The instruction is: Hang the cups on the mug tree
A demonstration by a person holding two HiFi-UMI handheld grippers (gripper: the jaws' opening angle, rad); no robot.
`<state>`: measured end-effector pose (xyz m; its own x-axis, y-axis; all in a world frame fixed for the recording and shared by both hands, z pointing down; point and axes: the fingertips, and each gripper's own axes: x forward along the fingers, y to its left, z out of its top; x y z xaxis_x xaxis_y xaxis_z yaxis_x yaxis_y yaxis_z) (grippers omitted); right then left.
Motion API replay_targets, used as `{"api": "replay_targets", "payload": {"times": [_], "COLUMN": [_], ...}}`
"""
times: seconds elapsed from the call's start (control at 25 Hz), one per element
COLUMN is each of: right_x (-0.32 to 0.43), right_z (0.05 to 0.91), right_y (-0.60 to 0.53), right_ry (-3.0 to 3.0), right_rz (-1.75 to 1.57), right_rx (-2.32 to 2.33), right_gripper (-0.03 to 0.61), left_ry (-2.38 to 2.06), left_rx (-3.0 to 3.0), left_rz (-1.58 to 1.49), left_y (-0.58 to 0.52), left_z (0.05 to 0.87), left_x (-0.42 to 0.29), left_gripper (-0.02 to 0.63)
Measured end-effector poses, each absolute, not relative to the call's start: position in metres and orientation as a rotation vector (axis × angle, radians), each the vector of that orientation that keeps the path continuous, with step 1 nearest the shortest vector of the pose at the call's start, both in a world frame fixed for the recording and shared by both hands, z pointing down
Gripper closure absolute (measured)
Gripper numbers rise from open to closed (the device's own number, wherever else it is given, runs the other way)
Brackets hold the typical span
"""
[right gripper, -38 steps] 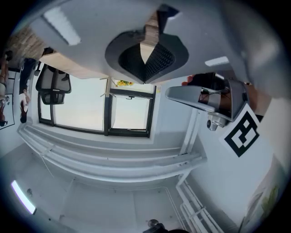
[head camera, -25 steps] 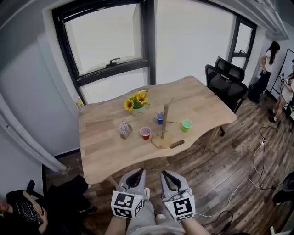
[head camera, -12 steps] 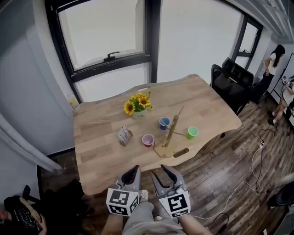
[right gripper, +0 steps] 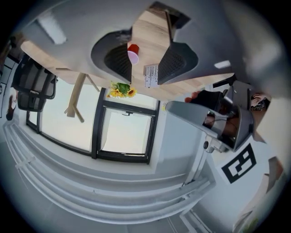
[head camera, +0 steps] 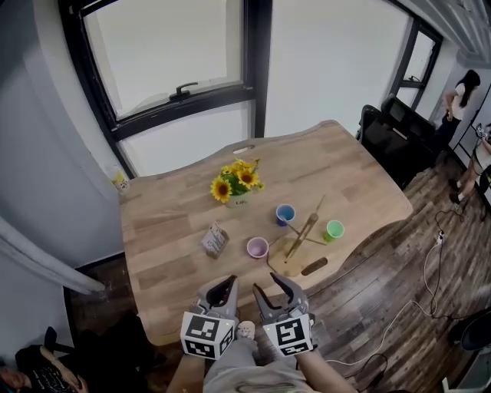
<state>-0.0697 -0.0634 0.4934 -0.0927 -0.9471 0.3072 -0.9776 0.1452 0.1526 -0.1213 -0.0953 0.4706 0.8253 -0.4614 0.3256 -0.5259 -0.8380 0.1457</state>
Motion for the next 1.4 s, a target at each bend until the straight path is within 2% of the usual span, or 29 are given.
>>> {"api": "replay_targets", "payload": {"times": [0.88,1.4], "right_x": [-0.052,-0.039], "right_z": [0.621,0.672], "right_y": [-0.158,-0.182], "right_ry": [-1.833,-1.685], "right_rz": [0.322,0.38], "right_rx": [1.655,1.519], "right_gripper": [0.397,0.431], "left_ry": [-0.682,-0.72], "left_rx": [2.743,2.744], "left_rz": [0.502,0.475], "left_y": [-0.17,-0.178], "left_z": [0.514,0.514], "left_x": [-0.132,-0.141], "left_gripper": [0.615,0.615]}}
